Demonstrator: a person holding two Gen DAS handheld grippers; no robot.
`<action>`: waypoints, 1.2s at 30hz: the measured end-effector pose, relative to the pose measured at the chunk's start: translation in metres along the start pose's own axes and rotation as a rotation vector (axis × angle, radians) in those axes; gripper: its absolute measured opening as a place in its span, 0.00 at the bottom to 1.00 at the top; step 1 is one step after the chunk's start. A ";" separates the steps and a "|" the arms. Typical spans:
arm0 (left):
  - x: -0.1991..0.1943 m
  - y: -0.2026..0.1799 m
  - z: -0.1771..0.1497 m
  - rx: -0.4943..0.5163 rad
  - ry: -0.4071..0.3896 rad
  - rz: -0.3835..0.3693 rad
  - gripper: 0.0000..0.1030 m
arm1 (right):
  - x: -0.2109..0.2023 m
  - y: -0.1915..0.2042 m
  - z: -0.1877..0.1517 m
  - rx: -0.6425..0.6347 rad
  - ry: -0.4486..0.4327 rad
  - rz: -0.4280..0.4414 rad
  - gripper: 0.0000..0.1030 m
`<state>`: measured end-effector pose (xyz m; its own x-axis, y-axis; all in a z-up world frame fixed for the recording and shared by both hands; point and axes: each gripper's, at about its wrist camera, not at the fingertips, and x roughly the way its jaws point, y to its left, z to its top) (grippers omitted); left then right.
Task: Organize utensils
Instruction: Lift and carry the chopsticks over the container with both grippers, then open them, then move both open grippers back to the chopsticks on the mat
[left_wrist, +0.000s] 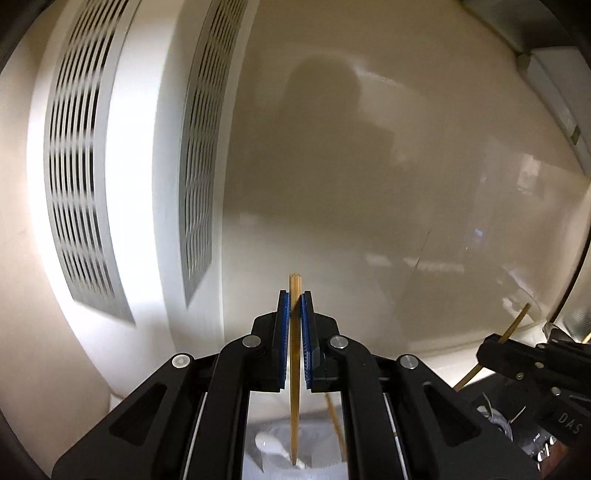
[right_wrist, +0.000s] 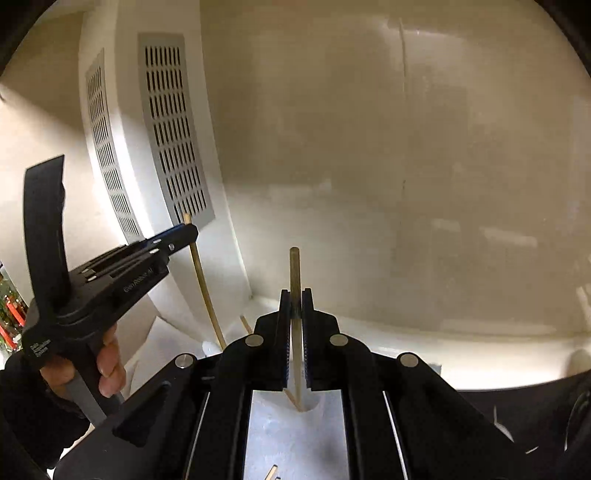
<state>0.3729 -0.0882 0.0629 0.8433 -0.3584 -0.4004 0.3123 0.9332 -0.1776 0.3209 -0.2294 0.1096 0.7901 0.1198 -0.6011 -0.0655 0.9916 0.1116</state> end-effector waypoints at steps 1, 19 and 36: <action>0.002 0.001 -0.002 -0.003 0.008 -0.001 0.06 | 0.002 -0.001 -0.003 0.002 0.007 0.001 0.06; -0.041 0.038 -0.020 -0.055 0.185 0.111 0.86 | -0.006 -0.006 -0.041 0.106 0.072 0.033 0.61; -0.070 0.049 -0.177 -0.027 0.608 0.230 0.87 | 0.010 0.005 -0.194 0.227 0.429 0.028 0.61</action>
<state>0.2517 -0.0214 -0.0767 0.4867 -0.1065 -0.8671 0.1351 0.9898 -0.0458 0.2098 -0.2134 -0.0493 0.4641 0.2030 -0.8622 0.0895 0.9576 0.2737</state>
